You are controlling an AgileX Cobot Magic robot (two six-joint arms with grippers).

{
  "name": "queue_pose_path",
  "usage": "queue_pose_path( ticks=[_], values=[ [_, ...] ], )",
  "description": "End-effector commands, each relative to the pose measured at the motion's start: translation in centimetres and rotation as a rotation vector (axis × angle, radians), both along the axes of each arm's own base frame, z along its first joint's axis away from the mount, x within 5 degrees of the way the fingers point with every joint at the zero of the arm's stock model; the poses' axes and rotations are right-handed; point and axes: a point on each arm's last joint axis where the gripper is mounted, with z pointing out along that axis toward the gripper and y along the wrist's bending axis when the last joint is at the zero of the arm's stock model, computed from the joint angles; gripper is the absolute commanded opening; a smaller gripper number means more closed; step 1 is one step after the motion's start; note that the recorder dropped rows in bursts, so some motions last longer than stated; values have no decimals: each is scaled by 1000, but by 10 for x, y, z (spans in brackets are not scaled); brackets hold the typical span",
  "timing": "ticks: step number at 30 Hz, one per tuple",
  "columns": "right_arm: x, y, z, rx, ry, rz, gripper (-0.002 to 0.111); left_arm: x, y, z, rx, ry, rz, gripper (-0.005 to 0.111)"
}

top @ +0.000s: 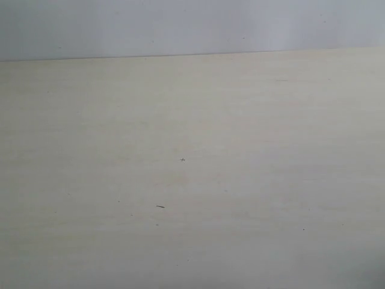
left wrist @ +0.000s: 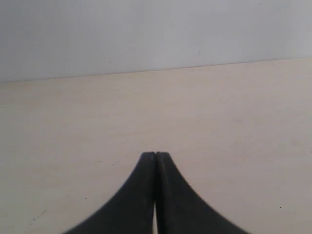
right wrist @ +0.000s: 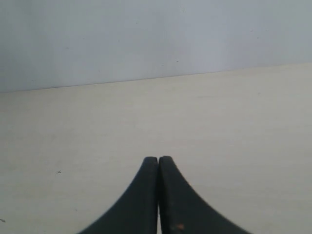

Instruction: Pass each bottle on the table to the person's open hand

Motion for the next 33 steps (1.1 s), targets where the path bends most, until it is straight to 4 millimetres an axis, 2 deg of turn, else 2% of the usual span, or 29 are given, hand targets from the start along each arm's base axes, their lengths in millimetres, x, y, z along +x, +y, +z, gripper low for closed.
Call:
queue_pose_path(
  ticks=[1, 4, 12, 33],
  values=[
    [0, 0, -1, 1, -7, 3, 0, 0, 0, -1, -14, -2, 3, 0],
    [0, 0, -1, 1, -7, 3, 0, -1, -1, -5, -58, 58, 3, 0],
    [0, 0, -1, 1, -7, 3, 0, -1, 9, -7, -206, 88, 154, 0],
    [0, 0, -1, 1, -7, 3, 0, -1, 9, -7, -193, 87, 152, 0]
  ],
)
